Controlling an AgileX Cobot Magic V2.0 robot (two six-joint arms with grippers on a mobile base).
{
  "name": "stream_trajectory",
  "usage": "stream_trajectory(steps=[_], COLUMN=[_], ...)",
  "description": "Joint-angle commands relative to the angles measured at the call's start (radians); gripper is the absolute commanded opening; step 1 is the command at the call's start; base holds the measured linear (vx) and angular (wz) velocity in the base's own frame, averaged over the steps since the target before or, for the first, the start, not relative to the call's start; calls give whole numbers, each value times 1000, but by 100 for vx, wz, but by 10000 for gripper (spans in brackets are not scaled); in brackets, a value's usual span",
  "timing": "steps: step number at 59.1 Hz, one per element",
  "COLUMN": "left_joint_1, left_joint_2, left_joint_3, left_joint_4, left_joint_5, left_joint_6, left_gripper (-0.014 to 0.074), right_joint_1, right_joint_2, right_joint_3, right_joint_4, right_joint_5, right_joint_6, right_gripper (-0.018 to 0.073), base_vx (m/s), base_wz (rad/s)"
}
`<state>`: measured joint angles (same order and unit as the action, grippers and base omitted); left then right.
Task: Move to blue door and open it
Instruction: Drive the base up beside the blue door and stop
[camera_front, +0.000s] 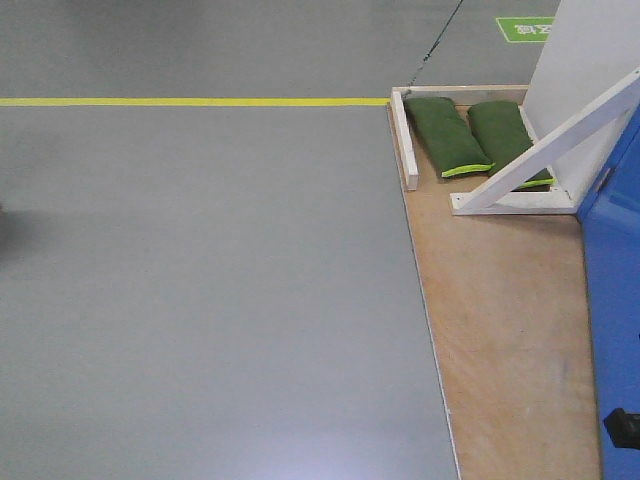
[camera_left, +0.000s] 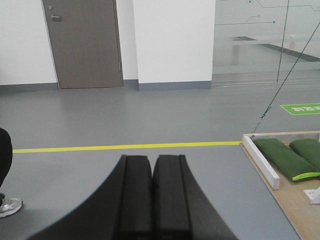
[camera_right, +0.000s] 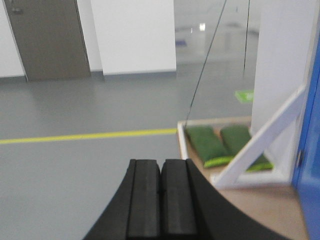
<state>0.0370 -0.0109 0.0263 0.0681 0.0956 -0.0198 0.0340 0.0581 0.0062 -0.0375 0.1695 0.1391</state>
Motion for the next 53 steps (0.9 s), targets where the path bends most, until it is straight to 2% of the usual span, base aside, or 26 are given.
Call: stream_trajectory(steps=[1, 8, 18, 31, 42, 53], left_joint_1=[-7, -7, -7, -7, -7, -7], left_joint_2=[-14, -14, -14, -14, -14, -14], left_joint_3=[-27, -27, -27, -27, -27, -27], left_joint_4=[-2, -2, -2, -2, -2, -2], left_joint_5=[-84, -84, -84, -84, -84, -84], left_joint_6=[-7, -7, -7, -7, -7, -7], left_gripper=[73, 73, 73, 73, 73, 73], right_joint_1=[-8, -8, -8, -8, -8, -5], right_joint_2=[40, 120, 280, 489, 623, 696], right_joint_3=[-116, -226, -400, -741, -958, -1065], right_joint_4=[107, 177, 177, 172, 173, 174], right_joint_5=[9, 83, 155, 287, 289, 281], right_joint_6=[1, 1, 1, 1, 1, 1], right_gripper=[-1, -1, -1, -1, -1, -1], base_vx=[0, 0, 0, 0, 0, 0], base_wz=[0, 0, 0, 0, 0, 0])
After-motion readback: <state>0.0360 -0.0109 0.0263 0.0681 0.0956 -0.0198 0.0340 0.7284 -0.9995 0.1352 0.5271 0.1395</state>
